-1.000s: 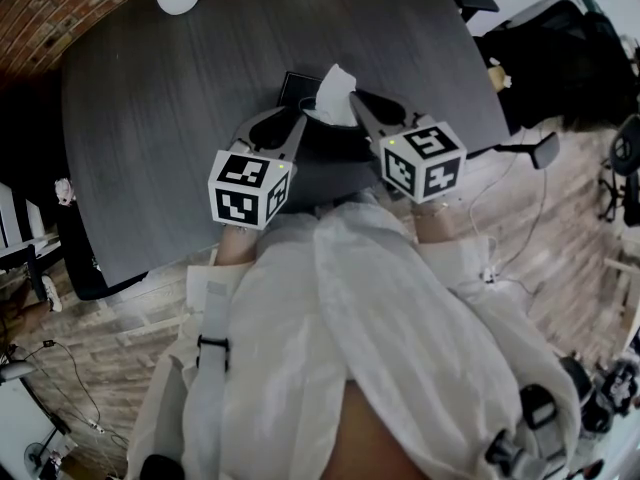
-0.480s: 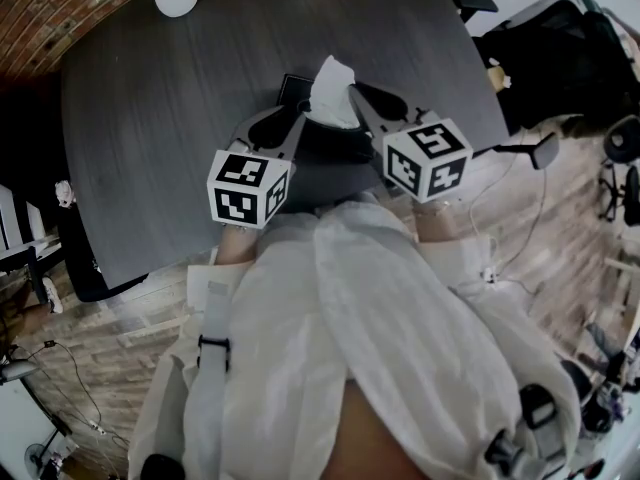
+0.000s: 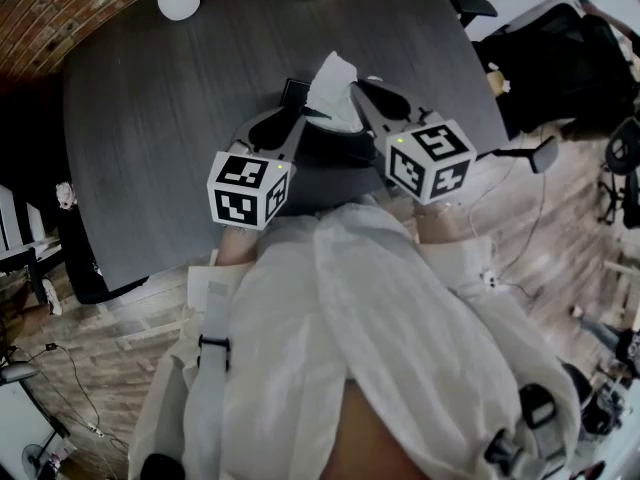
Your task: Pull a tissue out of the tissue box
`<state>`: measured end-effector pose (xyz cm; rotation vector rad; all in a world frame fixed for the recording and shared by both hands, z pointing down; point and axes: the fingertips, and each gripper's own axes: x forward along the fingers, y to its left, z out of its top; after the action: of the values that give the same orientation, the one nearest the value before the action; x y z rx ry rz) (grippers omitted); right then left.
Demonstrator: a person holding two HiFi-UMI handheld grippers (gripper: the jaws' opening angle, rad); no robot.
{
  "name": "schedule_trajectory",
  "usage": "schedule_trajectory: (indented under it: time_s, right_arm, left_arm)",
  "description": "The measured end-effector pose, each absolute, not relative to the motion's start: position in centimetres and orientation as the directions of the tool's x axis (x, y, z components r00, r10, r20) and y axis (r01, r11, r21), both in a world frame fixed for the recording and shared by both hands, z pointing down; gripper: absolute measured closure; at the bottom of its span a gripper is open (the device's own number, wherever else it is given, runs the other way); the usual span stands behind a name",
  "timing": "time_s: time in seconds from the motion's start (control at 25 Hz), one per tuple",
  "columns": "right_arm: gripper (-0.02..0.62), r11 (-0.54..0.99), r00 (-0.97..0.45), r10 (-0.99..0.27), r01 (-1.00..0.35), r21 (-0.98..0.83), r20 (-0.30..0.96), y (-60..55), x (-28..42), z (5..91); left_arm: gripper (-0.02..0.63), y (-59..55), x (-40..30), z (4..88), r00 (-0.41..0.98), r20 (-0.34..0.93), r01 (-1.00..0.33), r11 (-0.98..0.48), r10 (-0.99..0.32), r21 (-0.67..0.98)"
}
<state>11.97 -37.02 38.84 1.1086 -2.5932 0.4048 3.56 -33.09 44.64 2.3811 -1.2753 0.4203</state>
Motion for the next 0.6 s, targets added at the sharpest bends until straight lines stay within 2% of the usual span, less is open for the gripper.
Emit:
schedule_trajectory:
  time_s: [0.6]
  right_arm:
    - [0.588,0.635,-0.652,-0.694,-0.754,-0.165,0.306,-36.5,13.0,36.5]
  left_arm:
    - [0.525,-33.5,3.0,43.1,0.550,0.373,-0.835,-0.494,-0.747,0.242]
